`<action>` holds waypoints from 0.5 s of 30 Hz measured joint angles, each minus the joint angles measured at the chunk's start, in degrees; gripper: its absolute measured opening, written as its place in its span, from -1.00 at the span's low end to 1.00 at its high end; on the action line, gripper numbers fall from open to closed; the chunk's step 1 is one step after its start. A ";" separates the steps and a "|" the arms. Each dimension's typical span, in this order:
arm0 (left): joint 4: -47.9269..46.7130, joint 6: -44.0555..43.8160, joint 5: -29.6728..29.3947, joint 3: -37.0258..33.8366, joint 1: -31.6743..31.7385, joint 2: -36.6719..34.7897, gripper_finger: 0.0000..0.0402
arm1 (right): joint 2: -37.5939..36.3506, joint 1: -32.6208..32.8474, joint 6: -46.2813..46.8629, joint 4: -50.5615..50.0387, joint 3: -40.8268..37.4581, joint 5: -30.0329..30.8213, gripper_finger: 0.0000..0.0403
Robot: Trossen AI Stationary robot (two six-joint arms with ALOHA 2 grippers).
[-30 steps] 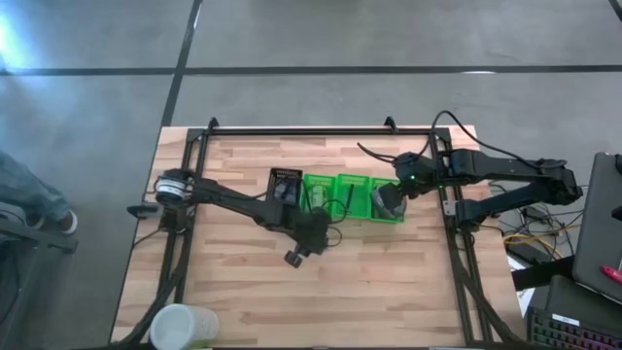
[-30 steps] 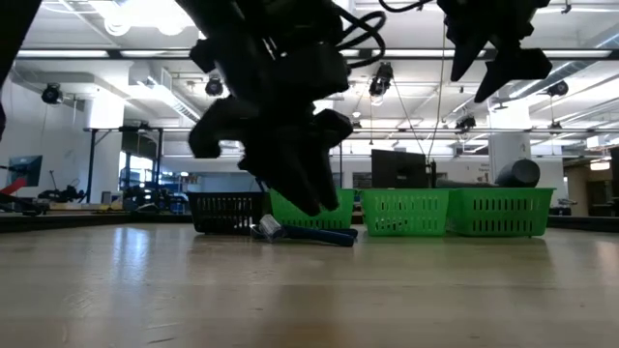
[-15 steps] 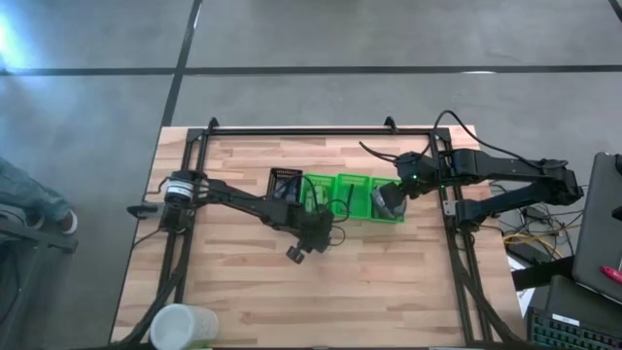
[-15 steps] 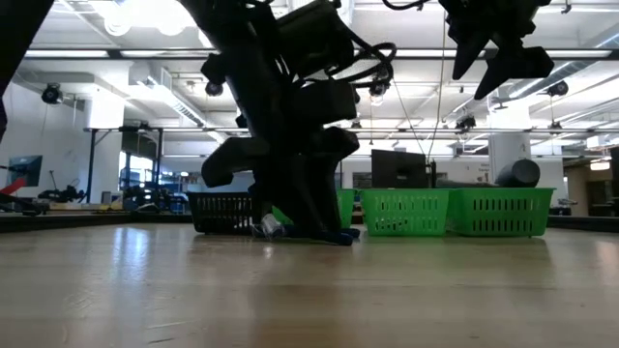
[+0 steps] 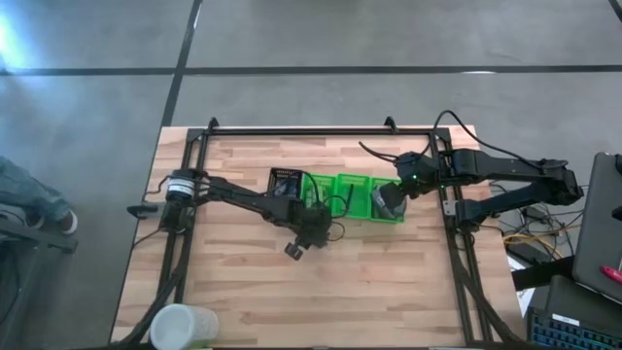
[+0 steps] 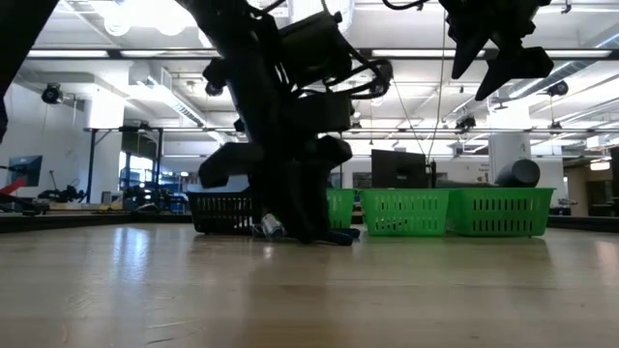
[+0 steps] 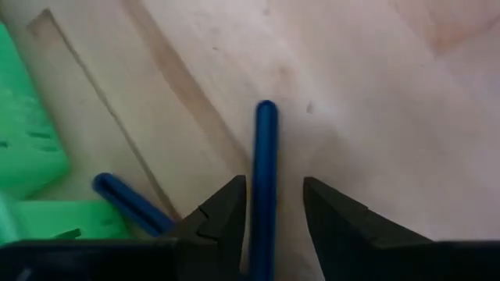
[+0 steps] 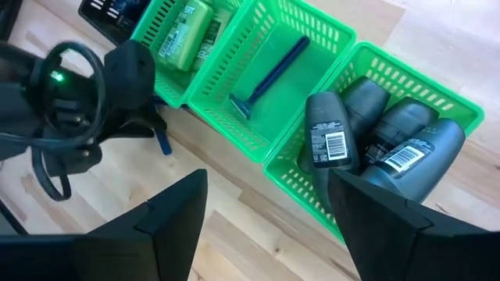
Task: Pick & Place Travel size toiletries
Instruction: Put the blue razor into the middle green basket
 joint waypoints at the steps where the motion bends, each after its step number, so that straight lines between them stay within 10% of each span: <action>1: 0.09 -0.28 -0.02 0.01 0.30 0.03 -0.33 | 0.00 0.00 -0.10 0.02 0.00 0.05 0.28; 15: -1.65 -1.86 0.88 0.09 0.70 0.11 -0.76 | 0.00 0.00 0.72 0.02 -0.09 0.10 0.12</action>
